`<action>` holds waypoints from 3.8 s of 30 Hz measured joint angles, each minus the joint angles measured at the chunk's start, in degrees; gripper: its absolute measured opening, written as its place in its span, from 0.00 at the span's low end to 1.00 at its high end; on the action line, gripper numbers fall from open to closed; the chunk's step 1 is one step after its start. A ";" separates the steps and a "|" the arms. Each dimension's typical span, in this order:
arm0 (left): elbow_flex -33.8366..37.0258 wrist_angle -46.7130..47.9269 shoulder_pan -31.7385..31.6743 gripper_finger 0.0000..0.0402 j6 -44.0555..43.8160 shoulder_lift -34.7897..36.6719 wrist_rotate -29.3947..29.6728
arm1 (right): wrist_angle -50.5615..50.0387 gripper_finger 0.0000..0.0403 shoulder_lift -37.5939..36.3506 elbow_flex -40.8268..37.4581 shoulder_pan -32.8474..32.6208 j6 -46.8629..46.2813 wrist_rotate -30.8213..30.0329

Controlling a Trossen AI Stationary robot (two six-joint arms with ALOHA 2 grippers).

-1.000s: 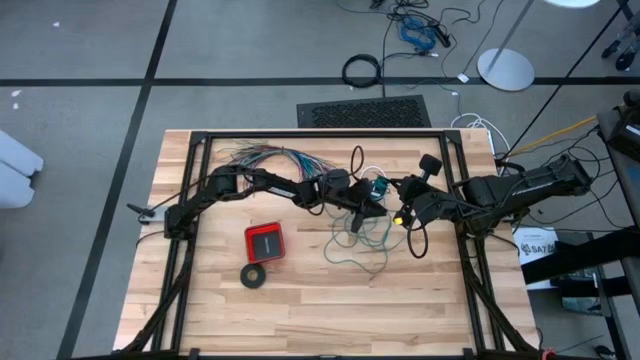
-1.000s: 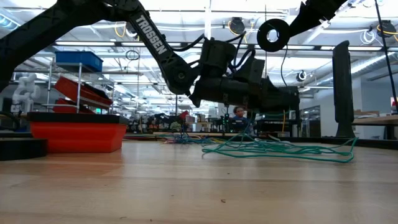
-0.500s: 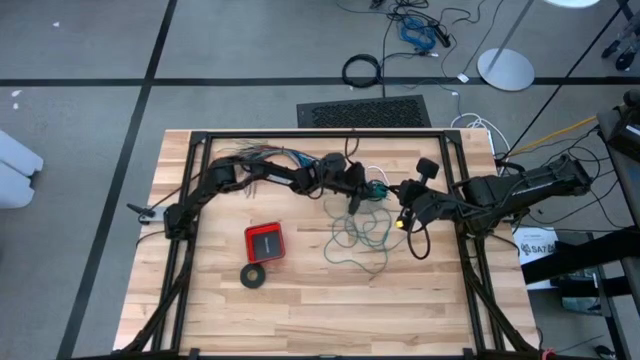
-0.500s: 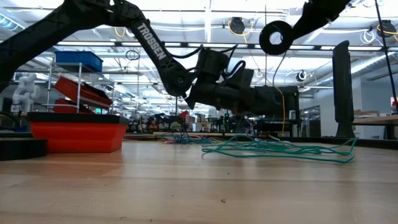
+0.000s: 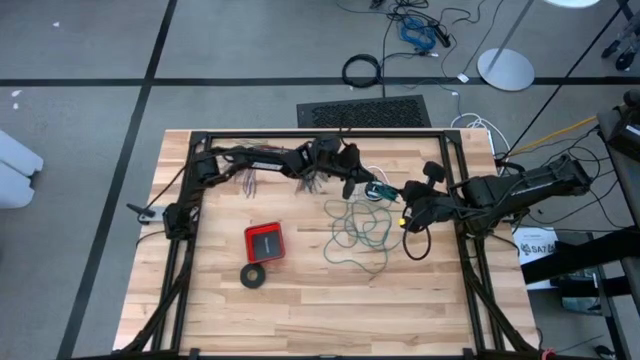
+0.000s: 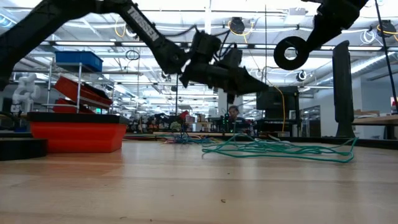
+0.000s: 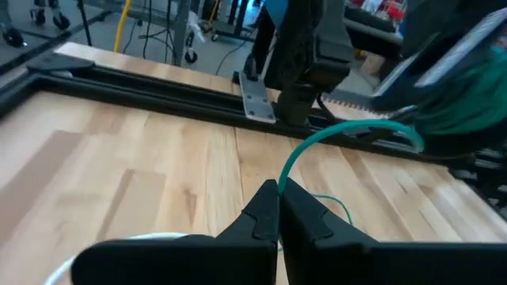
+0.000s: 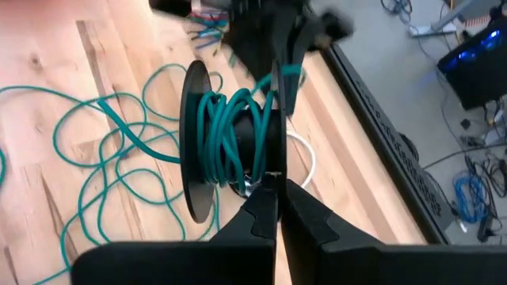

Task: Coil cords
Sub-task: Coil the green wire onto the spool

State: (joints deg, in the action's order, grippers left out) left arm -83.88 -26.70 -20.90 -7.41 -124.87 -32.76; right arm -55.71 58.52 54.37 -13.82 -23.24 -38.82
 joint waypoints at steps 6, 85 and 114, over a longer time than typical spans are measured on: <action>0.00 8.47 0.03 0.00 6.63 5.80 4.97 | -0.38 0.00 1.37 0.00 0.23 -0.19 1.22; 9.29 -6.40 8.50 0.19 13.33 12.36 31.12 | 37.74 0.00 3.08 0.00 2.38 7.53 -13.27; 9.29 -30.37 6.28 0.21 2.02 -1.19 15.35 | 42.17 0.00 -0.84 0.00 -2.05 15.60 -13.25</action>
State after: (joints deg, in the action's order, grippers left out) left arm -74.59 -57.07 -14.61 -5.39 -126.06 -17.41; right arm -13.54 57.68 54.37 -15.88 -7.64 -52.07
